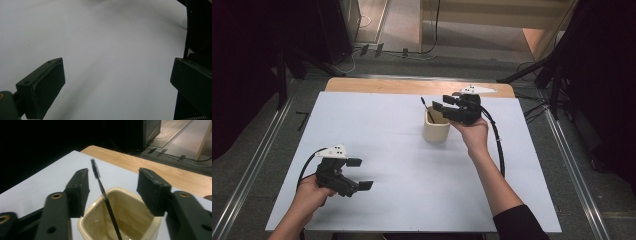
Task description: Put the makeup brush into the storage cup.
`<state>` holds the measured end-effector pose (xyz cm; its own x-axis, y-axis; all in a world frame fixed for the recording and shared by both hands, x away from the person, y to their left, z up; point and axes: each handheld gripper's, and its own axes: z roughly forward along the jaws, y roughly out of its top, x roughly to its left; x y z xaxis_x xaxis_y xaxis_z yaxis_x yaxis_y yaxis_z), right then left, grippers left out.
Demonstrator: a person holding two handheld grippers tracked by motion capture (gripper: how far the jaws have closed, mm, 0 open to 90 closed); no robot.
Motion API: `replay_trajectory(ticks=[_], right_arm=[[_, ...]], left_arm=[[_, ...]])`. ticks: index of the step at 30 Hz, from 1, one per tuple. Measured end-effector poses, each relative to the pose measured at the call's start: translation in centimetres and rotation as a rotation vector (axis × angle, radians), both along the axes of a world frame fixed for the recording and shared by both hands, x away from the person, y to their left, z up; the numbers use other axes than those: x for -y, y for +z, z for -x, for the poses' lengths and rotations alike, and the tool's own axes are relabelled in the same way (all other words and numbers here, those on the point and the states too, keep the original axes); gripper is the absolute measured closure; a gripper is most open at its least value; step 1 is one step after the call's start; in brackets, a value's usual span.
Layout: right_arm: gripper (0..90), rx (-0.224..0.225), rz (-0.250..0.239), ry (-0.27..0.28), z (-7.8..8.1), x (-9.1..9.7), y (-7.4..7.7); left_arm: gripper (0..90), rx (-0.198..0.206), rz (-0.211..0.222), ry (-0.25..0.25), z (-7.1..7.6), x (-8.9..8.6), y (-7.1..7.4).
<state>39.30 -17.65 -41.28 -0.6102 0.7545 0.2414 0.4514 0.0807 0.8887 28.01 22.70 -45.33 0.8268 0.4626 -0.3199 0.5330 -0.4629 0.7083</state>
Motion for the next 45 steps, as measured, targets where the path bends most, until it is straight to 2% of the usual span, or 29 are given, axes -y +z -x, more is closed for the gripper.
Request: replay_trajectory(ticks=[3,11,14,20,23,26,29,37,45], right_arm=[[35.4,-0.013,-0.008,0.01,0.0,0.1,0.1],[32.6,-0.065,-0.007,0.047,0.7,0.6,0.5],[31.7,-0.051,0.006,0.051,1.4,0.7,0.5],[30.3,-0.064,0.002,0.099,2.6,1.0,0.6],[28.0,-0.045,-0.004,0.117,3.4,1.0,0.8],[26.0,-0.027,0.011,0.141,4.2,0.9,0.8],[25.2,-0.031,0.014,0.159,4.9,0.9,0.8],[25.2,-0.015,0.035,0.18,6.7,0.9,0.6],[25.1,-0.027,0.059,0.2,8.0,0.9,-0.3]], left_arm=[[0.0,0.0,0.001,0.001,0.0,0.0,0.0],[0.0,0.0,-0.001,0.001,-0.1,0.0,0.0],[0.0,0.002,0.004,0.004,-0.1,0.0,0.0],[0.0,0.002,0.003,0.004,-0.1,0.0,0.0],[0.0,0.002,-0.003,0.002,-0.2,0.0,0.0],[0.0,0.001,0.0,0.004,-0.2,0.0,0.0],[0.0,0.0,0.002,0.005,-0.2,0.0,0.0],[0.0,0.001,0.003,0.008,-0.2,0.0,0.0],[0.0,0.0,-0.004,0.007,-0.2,0.0,0.0]])
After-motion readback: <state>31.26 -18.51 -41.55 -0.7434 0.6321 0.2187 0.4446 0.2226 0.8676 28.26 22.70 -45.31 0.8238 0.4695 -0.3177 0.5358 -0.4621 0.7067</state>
